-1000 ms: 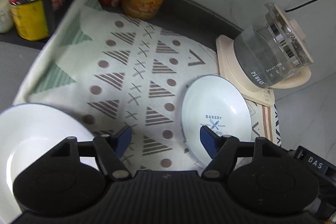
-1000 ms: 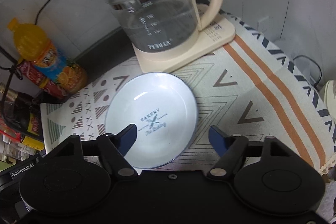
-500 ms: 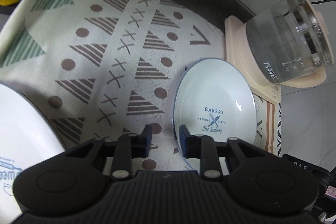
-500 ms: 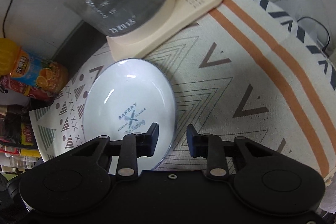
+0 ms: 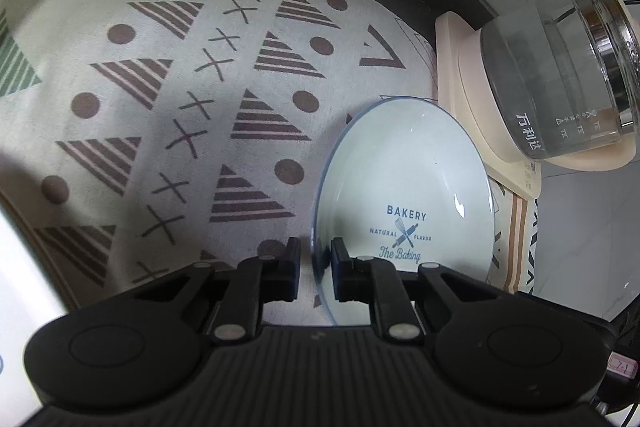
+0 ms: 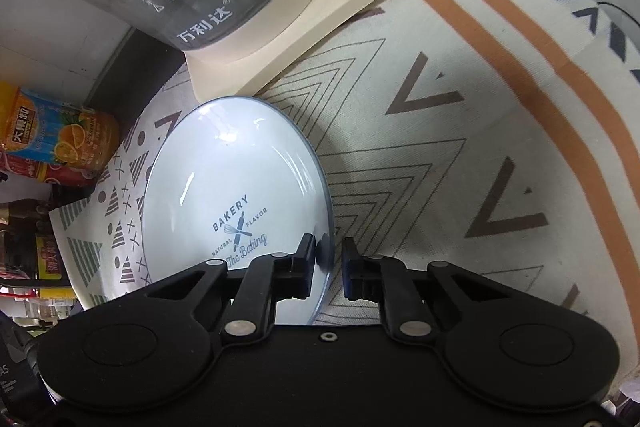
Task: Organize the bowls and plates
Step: 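Close both grippers on the rim of the 'BAKERY' plate, then lift the 'BAKERY' plate and carry it over the plate stack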
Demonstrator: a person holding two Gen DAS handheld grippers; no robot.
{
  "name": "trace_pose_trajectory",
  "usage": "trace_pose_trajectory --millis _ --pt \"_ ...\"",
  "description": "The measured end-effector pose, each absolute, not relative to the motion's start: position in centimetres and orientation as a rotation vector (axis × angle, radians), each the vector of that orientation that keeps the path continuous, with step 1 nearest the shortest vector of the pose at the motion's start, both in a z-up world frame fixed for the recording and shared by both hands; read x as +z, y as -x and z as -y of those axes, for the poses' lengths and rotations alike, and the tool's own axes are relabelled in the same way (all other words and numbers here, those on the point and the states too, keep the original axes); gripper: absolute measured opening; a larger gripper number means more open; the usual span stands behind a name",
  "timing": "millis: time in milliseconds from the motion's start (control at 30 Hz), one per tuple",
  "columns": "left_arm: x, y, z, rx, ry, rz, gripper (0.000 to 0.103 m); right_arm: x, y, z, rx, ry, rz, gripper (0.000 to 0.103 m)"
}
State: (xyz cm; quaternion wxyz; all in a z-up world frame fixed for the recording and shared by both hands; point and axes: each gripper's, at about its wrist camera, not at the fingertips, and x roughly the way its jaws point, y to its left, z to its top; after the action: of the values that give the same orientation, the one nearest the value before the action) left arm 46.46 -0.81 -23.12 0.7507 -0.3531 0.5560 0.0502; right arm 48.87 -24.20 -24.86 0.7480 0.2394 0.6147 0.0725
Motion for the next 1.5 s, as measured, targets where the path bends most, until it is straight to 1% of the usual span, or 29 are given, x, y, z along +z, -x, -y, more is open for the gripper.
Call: trace_pose_trajectory --millis 67,233,467,800,1500 --pt "-23.3 -46.7 0.9 0.104 0.777 -1.215 0.010 -25.0 -49.0 24.1 0.164 -0.521 -1.343 0.013" --pt "-22.9 -46.6 1.2 0.097 0.754 -1.207 0.009 -25.3 -49.0 24.1 0.172 -0.531 -1.331 0.013" --pt "-21.0 -45.7 0.7 0.077 0.721 -1.147 0.009 -23.1 -47.9 24.0 0.222 -0.512 -1.241 0.007" --pt "-18.1 -43.5 -0.8 0.088 0.702 -1.075 0.009 -20.7 -46.8 22.2 0.257 -0.498 -1.178 0.008" --pt "-15.0 -36.4 -5.8 0.149 0.721 -0.978 0.009 -16.6 -42.7 16.1 0.367 -0.428 -1.098 0.009"
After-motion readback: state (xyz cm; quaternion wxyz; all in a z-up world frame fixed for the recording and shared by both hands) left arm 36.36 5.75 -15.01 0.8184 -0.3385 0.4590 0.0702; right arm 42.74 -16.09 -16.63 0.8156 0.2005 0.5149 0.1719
